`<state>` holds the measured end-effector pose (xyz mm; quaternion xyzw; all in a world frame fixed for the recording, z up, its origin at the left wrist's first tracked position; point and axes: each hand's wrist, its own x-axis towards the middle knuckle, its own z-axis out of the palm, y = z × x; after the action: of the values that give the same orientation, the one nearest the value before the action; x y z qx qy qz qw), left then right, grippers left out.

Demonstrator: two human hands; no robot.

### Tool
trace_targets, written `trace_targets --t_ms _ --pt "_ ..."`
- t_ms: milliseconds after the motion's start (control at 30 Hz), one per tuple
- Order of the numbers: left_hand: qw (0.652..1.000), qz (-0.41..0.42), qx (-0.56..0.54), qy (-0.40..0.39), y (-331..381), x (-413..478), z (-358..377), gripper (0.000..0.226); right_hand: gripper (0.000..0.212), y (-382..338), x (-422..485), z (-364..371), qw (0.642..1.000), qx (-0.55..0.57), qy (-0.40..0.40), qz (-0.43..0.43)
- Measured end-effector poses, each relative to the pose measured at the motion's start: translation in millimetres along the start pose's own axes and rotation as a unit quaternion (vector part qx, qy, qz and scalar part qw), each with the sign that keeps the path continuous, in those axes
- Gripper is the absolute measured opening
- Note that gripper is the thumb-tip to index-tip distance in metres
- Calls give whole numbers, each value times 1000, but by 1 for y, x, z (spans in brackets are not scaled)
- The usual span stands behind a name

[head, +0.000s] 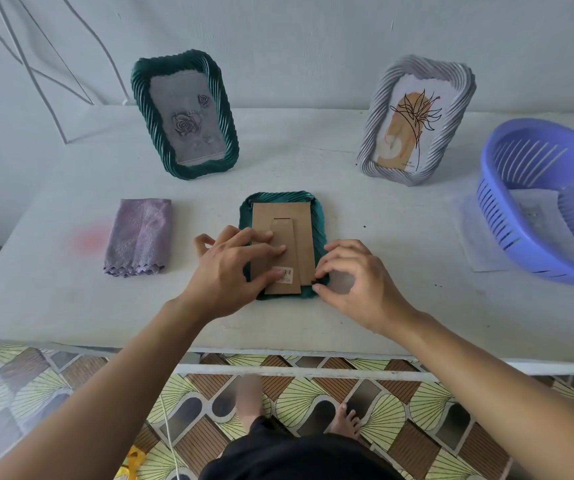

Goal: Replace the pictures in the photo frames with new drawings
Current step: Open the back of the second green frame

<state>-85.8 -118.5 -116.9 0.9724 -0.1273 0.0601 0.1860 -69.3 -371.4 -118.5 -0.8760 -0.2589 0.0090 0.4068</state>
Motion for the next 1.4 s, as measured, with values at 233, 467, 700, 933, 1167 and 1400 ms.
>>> trace_targets --t_ms 233,467,700,933,1167,1400 --pt "1000 -6 -4 0 1 -2 1 46 6 -1 1 -1 1000 -1 -20 -2" --pt "1000 -6 -2 -2 2 -2 1 47 9 9 10 -10 995 25 -94 -13" --pt "1000 -12 1 -4 2 -2 1 47 9 8 25 -18 988 6 -152 -32" --pt "999 -23 -22 -16 3 -5 -1 51 8 1 35 -21 993 3 -119 -11" --pt "989 -74 -130 24 -6 3 -12 30 20 -14 56 -1 996 -88 22 -4" --pt "992 -102 -73 10 -10 4 -10 40 46 -16 63 0 994 -96 -59 8"
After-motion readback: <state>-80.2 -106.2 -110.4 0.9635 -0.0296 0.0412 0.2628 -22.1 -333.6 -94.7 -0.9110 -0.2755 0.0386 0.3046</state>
